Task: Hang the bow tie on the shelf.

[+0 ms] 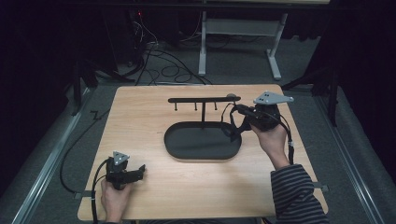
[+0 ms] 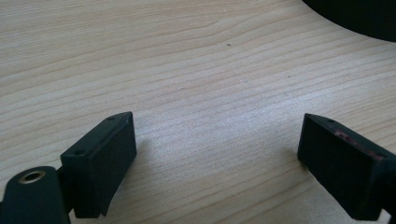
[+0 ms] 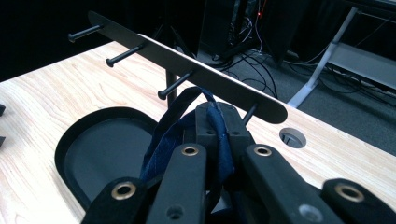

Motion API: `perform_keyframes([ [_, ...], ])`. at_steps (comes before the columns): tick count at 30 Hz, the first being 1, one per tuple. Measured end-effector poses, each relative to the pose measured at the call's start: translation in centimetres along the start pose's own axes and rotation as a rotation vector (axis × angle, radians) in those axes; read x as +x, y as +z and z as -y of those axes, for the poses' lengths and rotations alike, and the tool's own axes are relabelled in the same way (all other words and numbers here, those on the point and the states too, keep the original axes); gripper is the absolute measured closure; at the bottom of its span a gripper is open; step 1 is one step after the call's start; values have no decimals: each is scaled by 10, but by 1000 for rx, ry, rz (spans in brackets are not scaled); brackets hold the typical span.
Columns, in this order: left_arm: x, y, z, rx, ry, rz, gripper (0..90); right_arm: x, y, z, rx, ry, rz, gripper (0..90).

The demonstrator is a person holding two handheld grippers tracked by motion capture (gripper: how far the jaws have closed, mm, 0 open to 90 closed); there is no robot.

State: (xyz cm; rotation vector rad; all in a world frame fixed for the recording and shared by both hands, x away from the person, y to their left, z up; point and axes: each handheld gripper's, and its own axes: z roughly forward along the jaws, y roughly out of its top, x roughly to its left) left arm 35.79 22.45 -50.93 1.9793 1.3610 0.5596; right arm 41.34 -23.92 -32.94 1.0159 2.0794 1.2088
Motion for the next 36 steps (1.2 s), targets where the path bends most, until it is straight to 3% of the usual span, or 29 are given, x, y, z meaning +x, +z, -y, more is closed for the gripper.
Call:
perform_keyframes([
  [21,0,0,0,0,0,0,121,-18,24,1,22,46,51,900],
  [36,0,0,0,0,0,0,120,-22,32,6,30,55,54,896],
])
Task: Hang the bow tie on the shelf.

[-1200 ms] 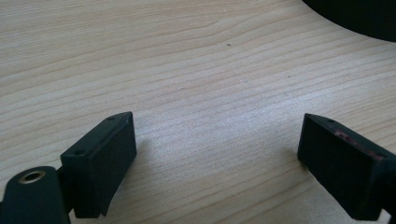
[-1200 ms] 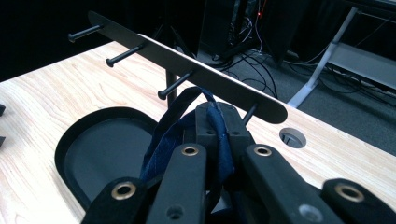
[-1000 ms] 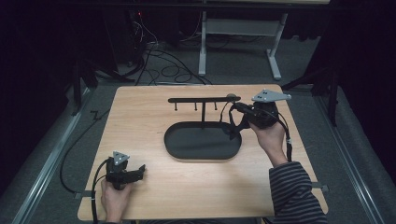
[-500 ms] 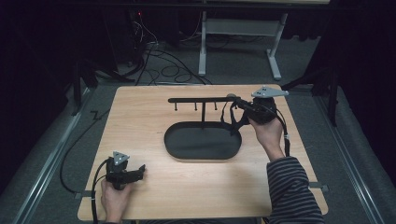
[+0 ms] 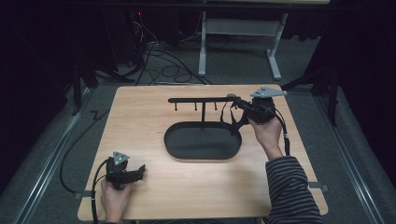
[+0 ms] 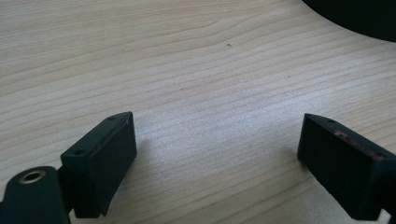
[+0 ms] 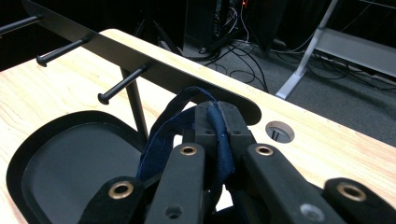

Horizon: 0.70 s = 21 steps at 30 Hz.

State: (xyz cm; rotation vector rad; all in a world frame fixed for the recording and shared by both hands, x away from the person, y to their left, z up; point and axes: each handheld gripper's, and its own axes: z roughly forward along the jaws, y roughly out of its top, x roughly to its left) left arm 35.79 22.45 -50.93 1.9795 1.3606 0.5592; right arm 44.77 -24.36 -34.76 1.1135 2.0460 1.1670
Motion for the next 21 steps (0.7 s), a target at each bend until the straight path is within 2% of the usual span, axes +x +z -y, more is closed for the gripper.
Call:
perform_keyframes([
  [8,0,0,0,0,0,0,121,-4,0,5,2,19,1,885],
  [21,0,0,0,0,0,0,121,-5,1,6,13,17,1,880],
])
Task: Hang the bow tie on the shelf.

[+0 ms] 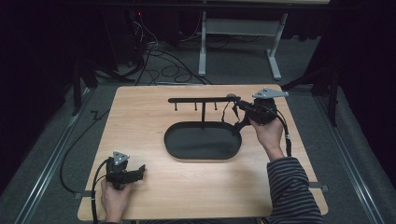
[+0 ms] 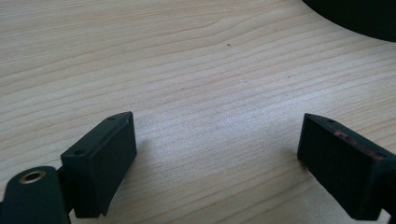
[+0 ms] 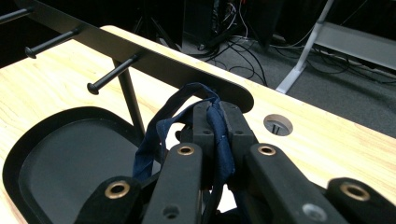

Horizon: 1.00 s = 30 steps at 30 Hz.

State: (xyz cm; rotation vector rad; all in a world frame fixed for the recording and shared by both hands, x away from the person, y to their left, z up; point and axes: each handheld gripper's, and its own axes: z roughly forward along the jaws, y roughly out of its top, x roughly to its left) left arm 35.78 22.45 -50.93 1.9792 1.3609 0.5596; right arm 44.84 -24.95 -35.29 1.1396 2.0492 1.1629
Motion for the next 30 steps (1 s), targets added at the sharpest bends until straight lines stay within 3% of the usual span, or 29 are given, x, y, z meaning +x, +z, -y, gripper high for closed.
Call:
perform_keyframes([
  [30,0,0,0,0,0,0,121,-5,2,11,7,37,6,796],
])
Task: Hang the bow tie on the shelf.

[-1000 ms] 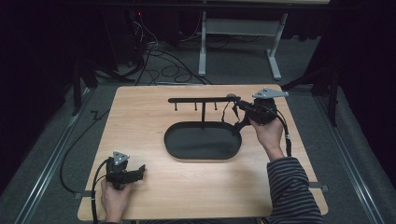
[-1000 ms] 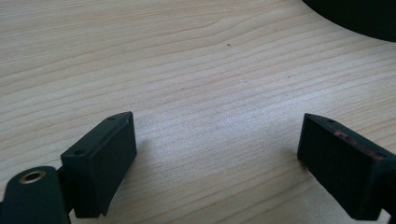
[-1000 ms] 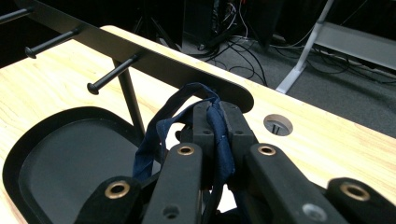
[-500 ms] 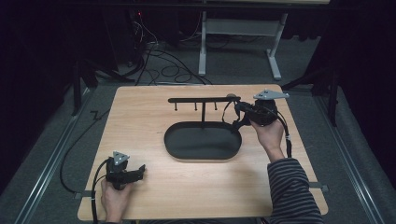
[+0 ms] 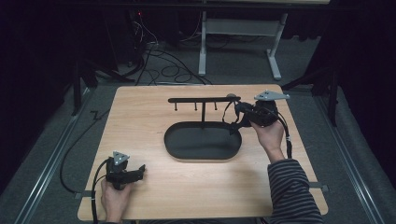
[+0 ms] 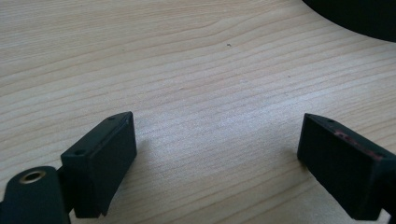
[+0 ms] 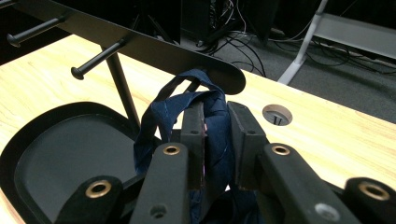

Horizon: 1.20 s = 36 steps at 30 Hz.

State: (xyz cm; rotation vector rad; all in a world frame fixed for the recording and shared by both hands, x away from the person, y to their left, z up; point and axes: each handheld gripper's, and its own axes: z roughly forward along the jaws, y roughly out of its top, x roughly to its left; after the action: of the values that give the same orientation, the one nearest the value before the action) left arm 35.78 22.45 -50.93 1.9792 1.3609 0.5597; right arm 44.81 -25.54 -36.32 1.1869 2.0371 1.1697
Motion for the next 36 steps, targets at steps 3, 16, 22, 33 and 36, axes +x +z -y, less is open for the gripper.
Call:
perform_keyframes([
  [3,0,0,0,0,0,0,121,-1,1,1,-1,-1,-2,782],
  [16,0,0,0,0,0,0,121,-2,1,3,6,18,-10,722],
  [22,0,0,0,0,0,0,121,-2,2,3,9,14,-10,721],
  [33,0,0,0,0,0,0,121,-2,1,3,8,21,-11,709],
  [36,0,0,0,0,0,0,121,-2,0,3,7,22,-12,700],
])
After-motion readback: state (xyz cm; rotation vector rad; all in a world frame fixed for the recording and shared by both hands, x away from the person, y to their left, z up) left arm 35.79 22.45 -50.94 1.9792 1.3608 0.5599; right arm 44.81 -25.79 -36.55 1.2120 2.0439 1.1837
